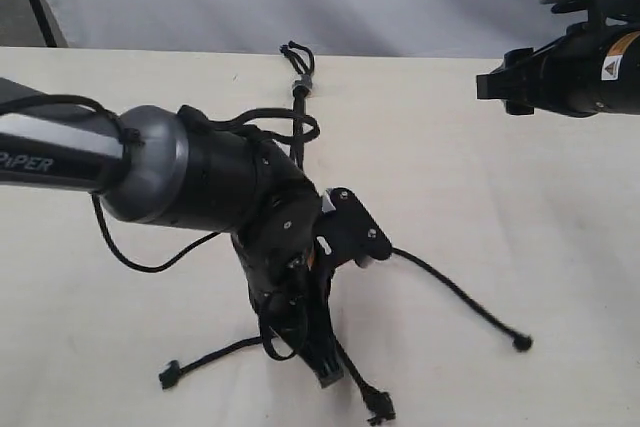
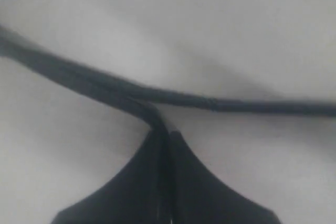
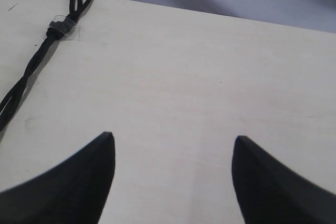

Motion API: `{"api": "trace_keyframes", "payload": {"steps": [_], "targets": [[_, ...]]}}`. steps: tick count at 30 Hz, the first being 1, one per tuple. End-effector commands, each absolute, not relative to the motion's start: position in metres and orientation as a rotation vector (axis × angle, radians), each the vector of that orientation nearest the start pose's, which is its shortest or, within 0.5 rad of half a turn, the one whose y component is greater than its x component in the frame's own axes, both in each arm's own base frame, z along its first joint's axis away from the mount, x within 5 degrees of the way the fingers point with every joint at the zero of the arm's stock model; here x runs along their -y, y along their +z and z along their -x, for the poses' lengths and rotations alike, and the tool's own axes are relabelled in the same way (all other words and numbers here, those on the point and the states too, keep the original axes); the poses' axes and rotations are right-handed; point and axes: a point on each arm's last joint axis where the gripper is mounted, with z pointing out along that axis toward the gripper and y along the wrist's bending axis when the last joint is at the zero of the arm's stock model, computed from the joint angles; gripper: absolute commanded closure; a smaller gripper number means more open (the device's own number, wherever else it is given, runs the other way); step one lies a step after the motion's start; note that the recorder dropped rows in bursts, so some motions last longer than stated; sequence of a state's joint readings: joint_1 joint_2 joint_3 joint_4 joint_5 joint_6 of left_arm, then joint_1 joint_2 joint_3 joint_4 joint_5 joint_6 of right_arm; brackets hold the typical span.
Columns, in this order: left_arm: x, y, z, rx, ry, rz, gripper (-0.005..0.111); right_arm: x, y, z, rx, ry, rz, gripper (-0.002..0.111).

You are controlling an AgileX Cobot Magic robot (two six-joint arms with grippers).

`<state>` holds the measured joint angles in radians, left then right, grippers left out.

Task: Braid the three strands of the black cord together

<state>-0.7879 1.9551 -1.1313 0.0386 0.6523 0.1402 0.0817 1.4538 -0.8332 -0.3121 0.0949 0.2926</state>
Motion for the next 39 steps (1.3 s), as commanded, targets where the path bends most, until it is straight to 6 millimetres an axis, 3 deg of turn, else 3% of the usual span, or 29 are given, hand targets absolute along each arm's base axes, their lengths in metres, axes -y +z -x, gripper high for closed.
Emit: {"api": "trace_keyframes", "payload": {"steps": [1, 4, 8, 11, 16, 22, 25, 30, 32, 37, 39], "targets": [[0.219, 0.157, -0.272, -2.660, 0.110, -1.086, 0.105, -0.020, 0.247, -0.305, -2.182, 0.004, 0.085, 0.047], [0.177, 0.159, -0.292, -2.742, 0.135, -0.868, 0.105, -0.021, 0.245, -0.304, -2.175, 0.010, 0.088, 0.047], [0.149, 0.138, -0.292, -2.777, 0.124, -0.790, 0.105, -0.021, 0.245, -0.304, -2.175, 0.010, 0.088, 0.047], [0.145, 0.130, -0.290, -2.747, 0.089, -0.780, 0.105, -0.024, 0.244, -0.303, -2.188, 0.013, 0.097, 0.047], [0.145, 0.122, -0.289, -2.762, 0.069, -0.724, 0.103, -0.053, 0.244, -0.300, -2.185, 0.066, 0.202, 0.047], [0.146, 0.122, -0.289, -2.782, 0.059, -0.647, 0.065, -0.099, 0.251, -0.287, -2.282, 0.080, 0.373, 0.047], [0.145, 0.123, -0.289, -2.786, 0.065, -0.640, 0.056, -0.130, 0.255, -0.272, -2.354, 0.095, 0.487, 0.047], [0.117, 0.145, -0.299, -2.762, 0.057, -0.458, 0.061, -0.178, 0.250, -0.240, -2.404, 0.195, 0.657, 0.047], [0.100, 0.155, -0.298, -2.741, 0.055, -0.385, 0.069, -0.196, 0.240, -0.226, -2.445, 0.211, 0.744, 0.047], [0.066, 0.174, -0.287, -2.588, -0.012, -0.231, 0.106, -0.240, 0.200, -0.206, -2.495, 0.204, 0.955, 0.047], [0.060, 0.176, -0.281, -2.523, -0.041, -0.208, 0.106, -0.255, 0.182, -0.205, -2.543, 0.191, 0.969, 0.047]]}}
